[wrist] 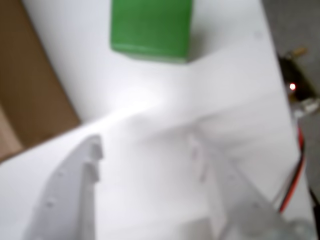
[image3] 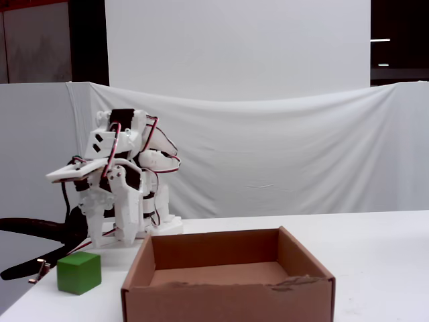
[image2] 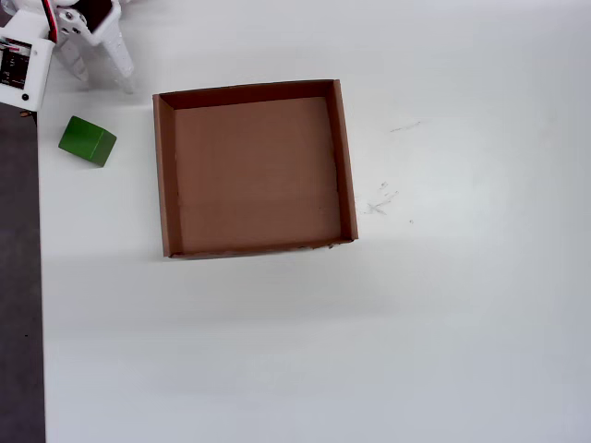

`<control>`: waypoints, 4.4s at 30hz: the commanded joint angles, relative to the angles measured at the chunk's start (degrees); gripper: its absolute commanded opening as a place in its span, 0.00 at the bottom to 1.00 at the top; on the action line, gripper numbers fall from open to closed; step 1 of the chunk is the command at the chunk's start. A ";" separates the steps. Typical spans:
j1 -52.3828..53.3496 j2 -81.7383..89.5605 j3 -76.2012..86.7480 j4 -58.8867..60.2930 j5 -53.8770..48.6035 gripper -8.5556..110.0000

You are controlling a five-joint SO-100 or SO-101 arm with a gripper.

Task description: Grasp a green cube and put it in a box.

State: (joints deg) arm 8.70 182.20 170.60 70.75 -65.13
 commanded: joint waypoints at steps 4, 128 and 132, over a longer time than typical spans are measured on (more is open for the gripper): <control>-0.62 0.26 -0.26 0.44 0.18 0.28; 1.32 -68.99 -30.67 -38.50 1.23 0.25; 1.23 -68.64 -30.32 -38.50 1.23 0.24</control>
State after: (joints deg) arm 10.28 111.09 140.19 32.87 -64.07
